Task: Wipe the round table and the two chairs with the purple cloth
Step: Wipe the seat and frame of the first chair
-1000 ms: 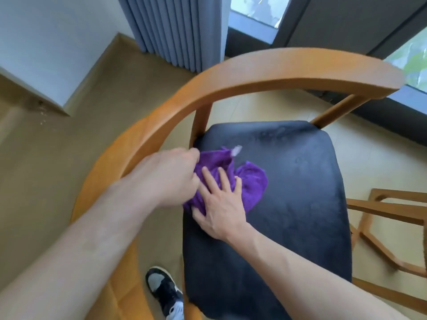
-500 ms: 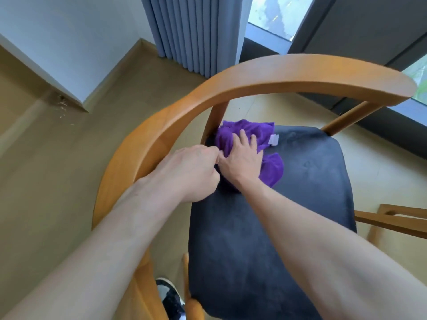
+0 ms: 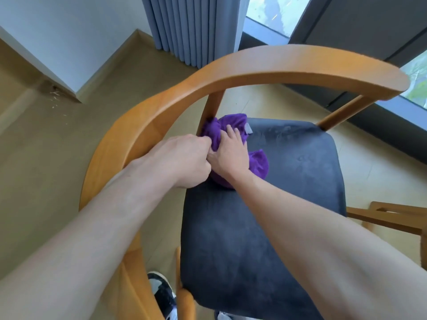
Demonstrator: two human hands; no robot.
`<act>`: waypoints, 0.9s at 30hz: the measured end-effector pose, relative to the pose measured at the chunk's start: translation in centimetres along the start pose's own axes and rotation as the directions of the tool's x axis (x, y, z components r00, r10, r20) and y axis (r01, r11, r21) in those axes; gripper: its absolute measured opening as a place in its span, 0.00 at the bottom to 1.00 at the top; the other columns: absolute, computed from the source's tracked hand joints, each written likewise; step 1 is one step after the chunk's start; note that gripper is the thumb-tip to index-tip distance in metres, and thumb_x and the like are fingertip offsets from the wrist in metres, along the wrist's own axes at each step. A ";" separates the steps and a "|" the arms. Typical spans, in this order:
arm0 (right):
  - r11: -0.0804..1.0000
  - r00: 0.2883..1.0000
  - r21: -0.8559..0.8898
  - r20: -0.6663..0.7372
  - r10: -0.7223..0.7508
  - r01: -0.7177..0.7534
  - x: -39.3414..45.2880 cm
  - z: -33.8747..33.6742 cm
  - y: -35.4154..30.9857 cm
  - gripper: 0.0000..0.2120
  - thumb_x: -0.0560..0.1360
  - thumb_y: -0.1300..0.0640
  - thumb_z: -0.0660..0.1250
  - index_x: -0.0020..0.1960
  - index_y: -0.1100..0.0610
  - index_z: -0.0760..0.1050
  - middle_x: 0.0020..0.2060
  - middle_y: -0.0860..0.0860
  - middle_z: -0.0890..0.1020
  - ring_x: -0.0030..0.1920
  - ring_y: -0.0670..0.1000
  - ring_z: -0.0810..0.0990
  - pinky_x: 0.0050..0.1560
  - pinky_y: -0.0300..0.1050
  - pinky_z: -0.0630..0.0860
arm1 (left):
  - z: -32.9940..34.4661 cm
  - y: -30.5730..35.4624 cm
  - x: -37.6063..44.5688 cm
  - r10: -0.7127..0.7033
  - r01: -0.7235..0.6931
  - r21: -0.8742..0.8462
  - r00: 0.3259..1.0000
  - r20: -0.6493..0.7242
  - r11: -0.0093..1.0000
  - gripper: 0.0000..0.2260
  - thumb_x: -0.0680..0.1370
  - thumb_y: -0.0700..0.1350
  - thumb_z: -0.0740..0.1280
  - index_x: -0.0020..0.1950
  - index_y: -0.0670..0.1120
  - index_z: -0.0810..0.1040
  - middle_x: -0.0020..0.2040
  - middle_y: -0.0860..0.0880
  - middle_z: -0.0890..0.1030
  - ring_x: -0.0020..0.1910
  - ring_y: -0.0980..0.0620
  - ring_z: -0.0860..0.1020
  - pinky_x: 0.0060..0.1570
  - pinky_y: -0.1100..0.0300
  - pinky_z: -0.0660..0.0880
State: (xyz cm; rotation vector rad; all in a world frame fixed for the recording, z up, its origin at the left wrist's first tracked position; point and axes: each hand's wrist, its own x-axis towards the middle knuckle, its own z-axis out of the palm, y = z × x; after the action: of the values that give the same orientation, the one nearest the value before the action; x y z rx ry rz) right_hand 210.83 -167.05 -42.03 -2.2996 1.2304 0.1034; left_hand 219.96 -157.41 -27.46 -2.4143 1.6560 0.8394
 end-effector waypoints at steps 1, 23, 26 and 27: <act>0.999 1.000 -0.046 -0.005 -0.015 0.015 -0.5 0.9 -0.7 0.28 0.77 0.44 0.63 0.74 0.55 0.68 0.80 0.55 0.63 0.81 0.58 0.56 0.78 0.60 0.54 | 0.0 0.0 0.0 -0.002 0.002 -0.002 1.000 -0.003 1.000 0.06 0.79 0.47 0.58 0.54 0.51 0.71 0.52 0.47 0.76 0.47 0.44 0.72 0.45 0.54 0.66; 0.707 0.719 -0.152 0.257 -0.646 0.690 -14.0 6.0 0.0 0.25 0.71 0.47 0.68 0.65 0.54 0.74 0.62 0.53 0.80 0.67 0.58 0.74 0.77 0.57 0.58 | 7.0 -0.5 -17.8 0.360 -0.350 0.094 0.863 -0.353 0.932 0.06 0.72 0.40 0.62 0.38 0.46 0.78 0.35 0.48 0.76 0.35 0.46 0.74 0.45 0.50 0.75; 0.612 0.647 -0.217 0.339 -0.684 0.761 -13.9 4.9 0.8 0.26 0.69 0.44 0.69 0.65 0.50 0.74 0.58 0.49 0.79 0.61 0.56 0.75 0.69 0.57 0.64 | 7.7 -0.6 -18.0 0.359 -0.314 0.174 0.841 -0.404 0.933 0.06 0.70 0.40 0.63 0.34 0.46 0.76 0.32 0.47 0.75 0.33 0.45 0.73 0.45 0.51 0.75; 0.615 0.669 -0.265 0.330 -0.666 0.743 -12.9 4.5 0.7 0.27 0.69 0.41 0.68 0.65 0.50 0.74 0.58 0.50 0.79 0.61 0.56 0.76 0.66 0.58 0.65 | 7.9 -0.4 -18.0 0.340 -0.294 0.173 0.837 -0.429 0.940 0.06 0.70 0.40 0.63 0.33 0.46 0.75 0.32 0.46 0.75 0.32 0.44 0.73 0.44 0.50 0.75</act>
State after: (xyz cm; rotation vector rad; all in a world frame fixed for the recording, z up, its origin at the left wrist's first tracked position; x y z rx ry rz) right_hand 203.54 -155.54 -42.27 -2.8605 0.1089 0.2996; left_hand 212.61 -139.28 -25.45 -2.4271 2.2486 0.1994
